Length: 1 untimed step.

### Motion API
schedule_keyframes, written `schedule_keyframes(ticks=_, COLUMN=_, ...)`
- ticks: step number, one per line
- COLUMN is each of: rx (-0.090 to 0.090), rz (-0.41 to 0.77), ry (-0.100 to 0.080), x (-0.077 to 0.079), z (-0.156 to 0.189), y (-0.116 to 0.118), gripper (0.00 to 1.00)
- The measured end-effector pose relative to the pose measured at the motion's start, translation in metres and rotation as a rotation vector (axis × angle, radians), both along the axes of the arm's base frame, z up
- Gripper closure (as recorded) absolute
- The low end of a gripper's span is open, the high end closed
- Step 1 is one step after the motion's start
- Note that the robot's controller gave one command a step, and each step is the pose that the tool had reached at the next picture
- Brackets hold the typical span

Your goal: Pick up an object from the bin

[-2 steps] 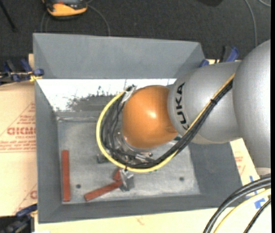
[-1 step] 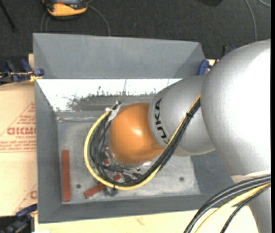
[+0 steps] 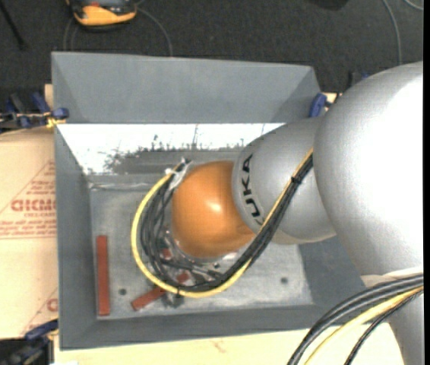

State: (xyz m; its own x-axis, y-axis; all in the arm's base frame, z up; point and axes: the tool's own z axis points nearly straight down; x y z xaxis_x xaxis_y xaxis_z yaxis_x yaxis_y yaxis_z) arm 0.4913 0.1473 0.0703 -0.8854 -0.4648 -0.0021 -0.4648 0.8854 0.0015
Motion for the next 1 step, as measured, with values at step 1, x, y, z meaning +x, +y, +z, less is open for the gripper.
schedule_keyframes(ticks=1, rx=-0.001, rz=0.030, ry=-0.001, x=0.0004, z=0.1339, y=0.0050, gripper=1.00)
